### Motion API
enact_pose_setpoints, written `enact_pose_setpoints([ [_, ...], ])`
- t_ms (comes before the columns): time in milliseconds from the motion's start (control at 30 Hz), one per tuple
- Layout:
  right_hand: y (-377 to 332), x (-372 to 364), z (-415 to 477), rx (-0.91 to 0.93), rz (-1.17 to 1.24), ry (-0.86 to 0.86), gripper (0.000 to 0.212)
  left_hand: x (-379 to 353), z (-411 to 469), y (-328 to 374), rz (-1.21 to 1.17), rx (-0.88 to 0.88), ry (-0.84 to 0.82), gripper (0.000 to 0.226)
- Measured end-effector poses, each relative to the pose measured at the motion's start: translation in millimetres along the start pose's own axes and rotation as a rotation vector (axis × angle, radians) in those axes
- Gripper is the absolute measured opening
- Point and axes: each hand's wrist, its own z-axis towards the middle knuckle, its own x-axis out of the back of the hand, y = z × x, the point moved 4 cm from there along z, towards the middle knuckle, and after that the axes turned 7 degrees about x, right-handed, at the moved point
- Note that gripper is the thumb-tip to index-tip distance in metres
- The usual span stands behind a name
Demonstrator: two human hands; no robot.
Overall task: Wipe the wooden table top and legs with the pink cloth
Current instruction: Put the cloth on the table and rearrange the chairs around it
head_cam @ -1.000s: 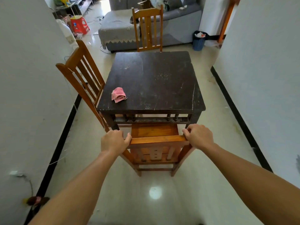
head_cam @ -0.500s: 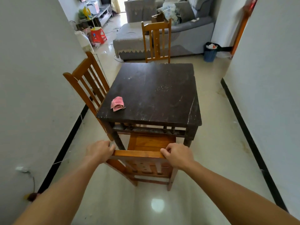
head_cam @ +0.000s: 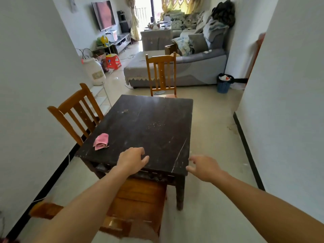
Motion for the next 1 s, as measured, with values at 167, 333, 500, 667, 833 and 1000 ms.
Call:
enact_pose_setpoints([
  [167, 85.6, 59.6, 67.6, 0.056, -0.178, 0.065, 0.045, 5.3, 96.9, 94.9, 0.024, -0.118, 0.057, 0.033],
  [333, 169.9, 121.6, 159.0, 0.057, -0.249, 0.112, 0.054, 12.4, 218.5, 185.1, -0.04, -0.218, 0.074, 0.032],
  [500, 241.3, 190.3, 245.7, 0.017, -0.25, 0.136, 0.056, 43.2, 330.2, 267.1, -0.048, -0.291, 0.084, 0.027],
  [667, 309.3, 245.4, 332.6, 0.036, -0.272, 0.178, 0.053, 64.9, 434.6, 336.8, -0.046, -0.324, 0.117, 0.027],
  [833, 391.2, 287.6, 446.0, 0.101, -0.288, 0.198, 0.055, 68.0, 553.1, 400.1, -0.021, -0.292, 0.175, 0.033],
  [1000, 465.8, 338.5, 555.3, 0.191, -0.324, 0.165, 0.055, 75.5, 662.3, 459.7, -0.028, -0.182, 0.206, 0.036],
])
